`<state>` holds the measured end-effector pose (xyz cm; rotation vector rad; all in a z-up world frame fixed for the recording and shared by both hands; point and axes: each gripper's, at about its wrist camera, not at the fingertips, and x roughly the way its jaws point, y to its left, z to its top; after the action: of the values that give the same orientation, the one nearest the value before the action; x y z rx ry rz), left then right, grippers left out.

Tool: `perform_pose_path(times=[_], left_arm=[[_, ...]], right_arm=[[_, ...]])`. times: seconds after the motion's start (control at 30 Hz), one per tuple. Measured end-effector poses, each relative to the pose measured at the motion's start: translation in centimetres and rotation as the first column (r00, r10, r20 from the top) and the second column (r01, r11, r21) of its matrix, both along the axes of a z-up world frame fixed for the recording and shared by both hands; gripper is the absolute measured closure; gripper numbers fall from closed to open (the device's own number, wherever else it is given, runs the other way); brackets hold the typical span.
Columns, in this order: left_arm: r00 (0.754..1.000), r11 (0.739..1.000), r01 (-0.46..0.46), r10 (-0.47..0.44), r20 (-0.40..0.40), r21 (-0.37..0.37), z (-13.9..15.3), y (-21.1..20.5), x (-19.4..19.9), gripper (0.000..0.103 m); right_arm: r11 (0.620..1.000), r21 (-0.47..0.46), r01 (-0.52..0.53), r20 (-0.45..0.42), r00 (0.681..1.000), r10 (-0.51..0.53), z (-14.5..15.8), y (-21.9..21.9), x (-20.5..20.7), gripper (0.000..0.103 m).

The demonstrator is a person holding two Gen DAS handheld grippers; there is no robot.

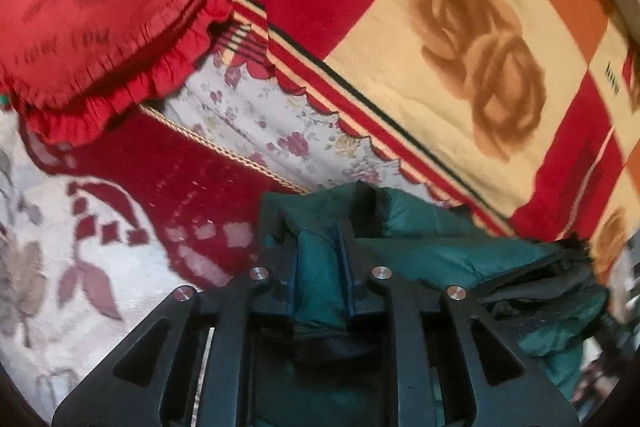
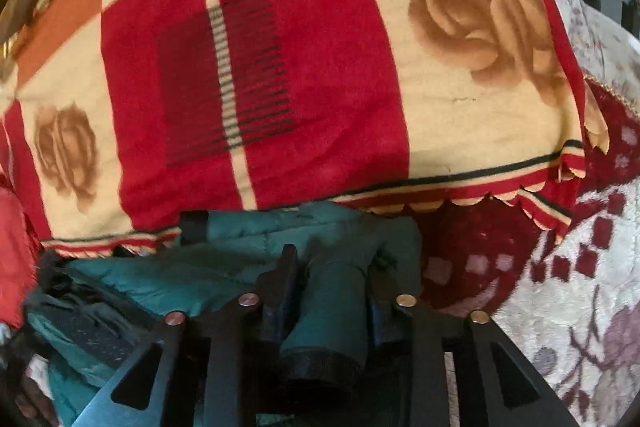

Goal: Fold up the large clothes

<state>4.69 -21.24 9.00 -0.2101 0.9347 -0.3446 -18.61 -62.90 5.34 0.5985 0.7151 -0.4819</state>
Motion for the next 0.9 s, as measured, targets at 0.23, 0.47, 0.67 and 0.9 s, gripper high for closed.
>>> perform_pose_path(times=[0.23, 0.47, 0.67, 0.9], left_arm=[[0.998, 0.986, 0.057, -0.063, -0.031, -0.156, 2.8, 2.2, -0.1, 0.048], [0.998, 0.986, 0.006, 0.004, 0.059, -0.168, 4.7, 3.0, -1.7, 0.019], [0.995, 0.998, 0.041, -0.046, 0.088, 0.054, 3.3, -1.0, -2.6, 0.019], [0.999, 0.981, 0.027, -0.034, 0.035, 0.194, -0.6, -3.0, -1.1, 0.018]], right_arm=[[1.000, 0.004, 0.005, 0.152, 0.988, -0.005, 4.1, 0.1, -3.7, 0.027], [0.986, -0.130, -0.106, 0.141, 0.982, 0.124, 7.0, 4.3, -3.9, 0.025], [0.906, -0.275, -0.323, -0.069, 0.946, 0.316, 4.6, 11.2, 1.8, 0.025], [0.901, -0.293, -0.319, -0.196, 0.943, 0.271, 0.6, 10.6, 7.2, 0.025]])
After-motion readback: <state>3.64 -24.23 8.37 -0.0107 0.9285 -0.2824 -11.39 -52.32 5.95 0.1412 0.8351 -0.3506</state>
